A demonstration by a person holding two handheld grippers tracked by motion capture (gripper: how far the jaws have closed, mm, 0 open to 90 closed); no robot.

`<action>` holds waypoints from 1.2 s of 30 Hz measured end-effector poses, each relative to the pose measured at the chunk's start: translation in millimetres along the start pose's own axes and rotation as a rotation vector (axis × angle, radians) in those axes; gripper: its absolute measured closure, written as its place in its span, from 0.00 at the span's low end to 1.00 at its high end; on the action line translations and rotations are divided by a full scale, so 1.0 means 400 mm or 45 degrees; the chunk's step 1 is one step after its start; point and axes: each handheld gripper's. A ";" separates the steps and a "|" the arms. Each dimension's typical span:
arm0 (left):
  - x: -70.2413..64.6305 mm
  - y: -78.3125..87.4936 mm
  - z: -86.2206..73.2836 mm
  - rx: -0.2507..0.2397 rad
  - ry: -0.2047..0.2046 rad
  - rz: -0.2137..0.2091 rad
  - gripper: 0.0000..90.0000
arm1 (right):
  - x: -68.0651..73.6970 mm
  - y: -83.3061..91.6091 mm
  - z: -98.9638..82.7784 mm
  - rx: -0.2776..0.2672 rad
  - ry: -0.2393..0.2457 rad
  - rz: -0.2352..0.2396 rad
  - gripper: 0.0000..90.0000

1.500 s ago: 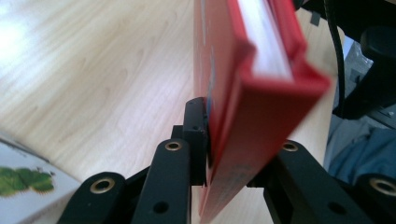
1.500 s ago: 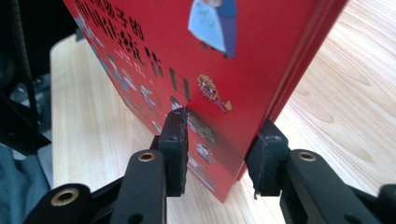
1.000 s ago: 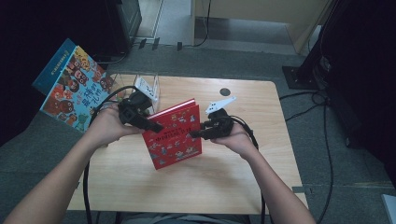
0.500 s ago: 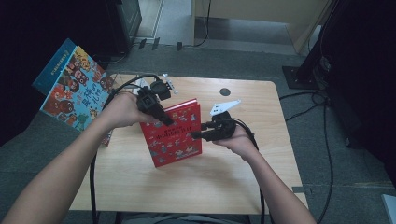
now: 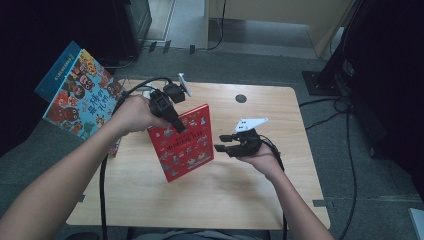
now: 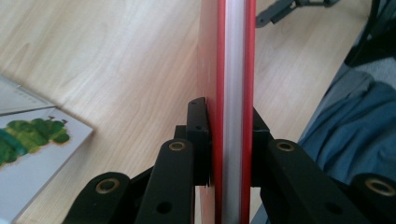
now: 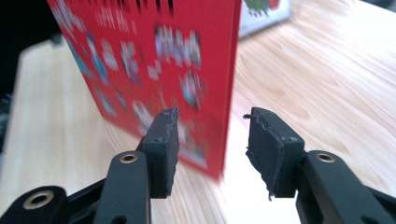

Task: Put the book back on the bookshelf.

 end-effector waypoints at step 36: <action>0.094 0.207 -0.222 -0.296 0.409 0.027 0.88 | -0.097 -0.019 -0.163 0.101 -0.060 -0.325 0.55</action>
Point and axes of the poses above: each handheld gripper's, and its own axes: y roughly backward along the jaws, z roughly out of its top, x roughly to its left, and after that the axes turned 12 degrees about -x, right-handed
